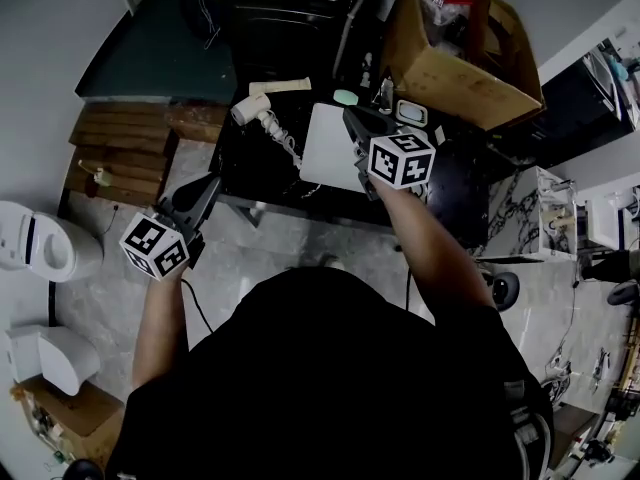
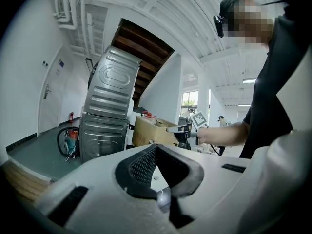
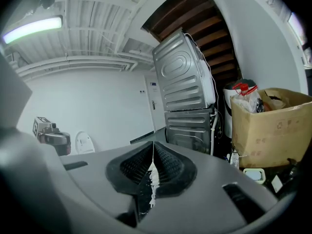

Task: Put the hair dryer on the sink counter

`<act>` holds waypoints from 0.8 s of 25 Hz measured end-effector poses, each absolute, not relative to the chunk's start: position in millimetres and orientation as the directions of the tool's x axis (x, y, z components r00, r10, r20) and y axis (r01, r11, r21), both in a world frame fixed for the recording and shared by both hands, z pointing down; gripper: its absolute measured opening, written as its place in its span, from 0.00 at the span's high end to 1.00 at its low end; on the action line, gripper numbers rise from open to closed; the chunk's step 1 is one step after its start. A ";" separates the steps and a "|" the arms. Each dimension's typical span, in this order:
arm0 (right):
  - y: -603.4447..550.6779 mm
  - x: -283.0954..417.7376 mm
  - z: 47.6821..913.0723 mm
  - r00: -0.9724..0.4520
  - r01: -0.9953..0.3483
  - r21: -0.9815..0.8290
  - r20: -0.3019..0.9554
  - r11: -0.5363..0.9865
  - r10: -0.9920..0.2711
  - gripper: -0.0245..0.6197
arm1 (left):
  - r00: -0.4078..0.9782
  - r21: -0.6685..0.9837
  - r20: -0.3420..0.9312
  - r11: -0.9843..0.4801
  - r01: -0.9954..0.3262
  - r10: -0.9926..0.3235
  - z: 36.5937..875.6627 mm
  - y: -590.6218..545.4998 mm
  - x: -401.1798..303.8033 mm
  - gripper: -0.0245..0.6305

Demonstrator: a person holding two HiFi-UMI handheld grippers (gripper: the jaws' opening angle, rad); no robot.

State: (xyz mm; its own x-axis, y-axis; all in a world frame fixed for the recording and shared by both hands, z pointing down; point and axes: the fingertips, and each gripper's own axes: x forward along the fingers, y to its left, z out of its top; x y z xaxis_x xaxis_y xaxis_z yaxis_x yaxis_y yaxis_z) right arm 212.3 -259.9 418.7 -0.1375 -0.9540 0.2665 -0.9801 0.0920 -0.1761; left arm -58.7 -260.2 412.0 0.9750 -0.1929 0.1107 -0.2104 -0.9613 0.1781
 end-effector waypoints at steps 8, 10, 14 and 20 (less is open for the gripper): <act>-234.2 217.6 403.9 -0.109 -0.979 -0.193 0.228 0.065 -0.968 0.94 | 0.984 0.169 0.109 -0.972 -0.160 -0.143 409.7 -259.3 -40.7 0.94; -229.0 218.8 400.9 -0.100 -0.980 -0.192 0.219 0.058 -0.971 0.94 | 0.985 0.167 0.106 -0.974 -0.150 -0.134 409.5 -259.6 -37.3 0.94; -217.8 218.9 394.6 -0.088 -0.981 -0.187 0.209 0.049 -0.974 0.94 | 0.988 0.163 0.107 -0.978 -0.128 -0.111 409.5 -257.4 -30.3 0.94; -198.5 219.2 390.0 -0.072 -0.981 -0.193 0.194 0.034 -0.978 0.95 | 0.991 0.156 0.096 -0.982 -0.108 -0.094 405.9 -257.7 -21.7 0.94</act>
State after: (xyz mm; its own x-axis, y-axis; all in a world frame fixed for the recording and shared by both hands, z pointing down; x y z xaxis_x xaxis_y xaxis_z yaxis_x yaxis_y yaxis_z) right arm 219.2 -198.5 390.0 -0.0719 -0.9785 0.1935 -0.9806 0.0339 -0.1930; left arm -21.7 -257.7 405.9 0.9910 -0.0938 0.0959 -0.1080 -0.9819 0.1557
